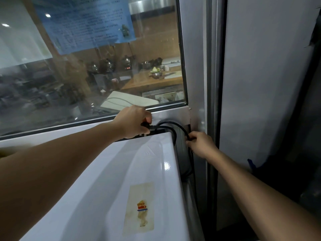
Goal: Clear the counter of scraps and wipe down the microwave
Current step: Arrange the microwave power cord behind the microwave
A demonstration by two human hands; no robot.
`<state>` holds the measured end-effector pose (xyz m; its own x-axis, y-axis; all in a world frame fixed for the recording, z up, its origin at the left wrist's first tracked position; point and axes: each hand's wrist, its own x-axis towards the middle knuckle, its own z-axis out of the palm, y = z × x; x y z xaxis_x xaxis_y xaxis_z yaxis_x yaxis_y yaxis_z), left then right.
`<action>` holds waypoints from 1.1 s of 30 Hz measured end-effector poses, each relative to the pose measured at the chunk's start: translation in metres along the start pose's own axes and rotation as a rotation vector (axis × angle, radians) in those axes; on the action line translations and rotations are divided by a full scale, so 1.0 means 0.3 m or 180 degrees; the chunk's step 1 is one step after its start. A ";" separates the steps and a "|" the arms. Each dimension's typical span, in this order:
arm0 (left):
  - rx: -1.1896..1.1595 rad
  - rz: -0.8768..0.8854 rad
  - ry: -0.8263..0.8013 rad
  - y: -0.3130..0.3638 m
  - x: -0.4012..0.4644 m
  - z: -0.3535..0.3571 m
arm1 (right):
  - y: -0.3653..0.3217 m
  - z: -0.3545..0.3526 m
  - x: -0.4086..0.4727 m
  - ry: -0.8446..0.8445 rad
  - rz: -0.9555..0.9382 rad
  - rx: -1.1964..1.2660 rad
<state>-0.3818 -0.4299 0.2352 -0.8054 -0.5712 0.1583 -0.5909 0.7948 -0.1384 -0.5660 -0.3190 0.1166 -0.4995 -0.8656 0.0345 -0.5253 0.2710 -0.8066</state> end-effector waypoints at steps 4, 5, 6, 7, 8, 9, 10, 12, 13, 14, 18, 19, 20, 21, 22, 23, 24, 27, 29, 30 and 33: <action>-0.0015 0.0047 0.0078 -0.009 -0.006 0.004 | 0.034 0.022 -0.014 -0.0147 0.0275 -0.0212; -0.0011 0.0058 0.0097 -0.009 -0.006 0.006 | 0.042 0.032 -0.012 -0.0174 0.0403 -0.0217; -0.0007 0.0070 0.0113 -0.007 -0.007 0.007 | 0.049 0.041 -0.008 -0.0159 0.0490 -0.0167; -0.0004 0.0082 0.0125 -0.005 -0.006 0.006 | 0.052 0.050 0.001 -0.0115 0.0543 -0.0054; 0.0003 0.0094 0.0127 -0.005 -0.006 0.004 | 0.053 0.059 0.013 -0.0062 0.0594 0.0108; 0.0019 0.0107 0.0121 -0.004 -0.006 0.001 | 0.050 0.066 0.024 0.0000 0.0644 0.0300; 0.0046 0.0121 0.0113 -0.004 -0.007 -0.002 | 0.045 0.074 0.036 0.0053 0.0705 0.0511; 0.0111 0.0137 0.0116 -0.007 -0.009 -0.008 | 0.028 0.086 0.057 0.0084 0.0832 0.1013; 0.0123 0.0135 0.0133 -0.010 -0.010 -0.011 | 0.021 0.092 0.064 0.0060 0.0882 0.1253; 0.0121 0.0130 0.0151 -0.013 -0.012 -0.012 | 0.016 0.098 0.066 0.0038 0.0908 0.1427; 0.0137 0.0106 0.0116 -0.031 -0.019 -0.006 | 0.032 0.132 0.060 -0.0122 0.1062 0.1642; 0.0157 0.0106 0.0098 -0.034 -0.021 -0.003 | 0.039 0.144 0.056 -0.0231 0.1089 0.1631; 0.0159 0.0112 0.0093 -0.037 -0.022 0.001 | 0.045 0.155 0.052 -0.0356 0.1100 0.1587; 0.0145 0.0118 0.0092 -0.040 -0.023 0.004 | 0.050 0.165 0.048 -0.0484 0.1085 0.1506; 0.0128 0.0125 0.0090 -0.040 -0.023 0.006 | 0.050 0.169 0.044 -0.0598 0.1058 0.1428; 0.0119 0.0137 0.0093 -0.041 -0.024 0.005 | 0.048 0.168 0.040 -0.0682 0.1037 0.1390; 0.0113 0.0149 0.0097 -0.040 -0.023 0.005 | 0.045 0.161 0.035 -0.0754 0.1047 0.1394; 0.0059 0.0135 0.0105 -0.043 -0.027 0.004 | 0.041 0.137 0.031 -0.0781 0.1082 0.1259; 0.0004 0.0070 0.0115 -0.047 -0.034 0.007 | 0.034 0.124 0.031 -0.0698 0.1054 0.1012; -0.0002 0.0049 0.0130 -0.048 -0.038 0.010 | 0.028 0.114 0.028 -0.0677 0.1021 0.0894; -0.0025 0.0004 0.0228 -0.048 -0.045 0.022 | 0.014 0.083 0.006 -0.0728 0.0936 0.0671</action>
<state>-0.3627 -0.4350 0.2287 -0.8005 -0.5544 0.2278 -0.5893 0.7972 -0.1310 -0.5519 -0.3300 0.0986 -0.4290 -0.8419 -0.3274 -0.2193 0.4487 -0.8664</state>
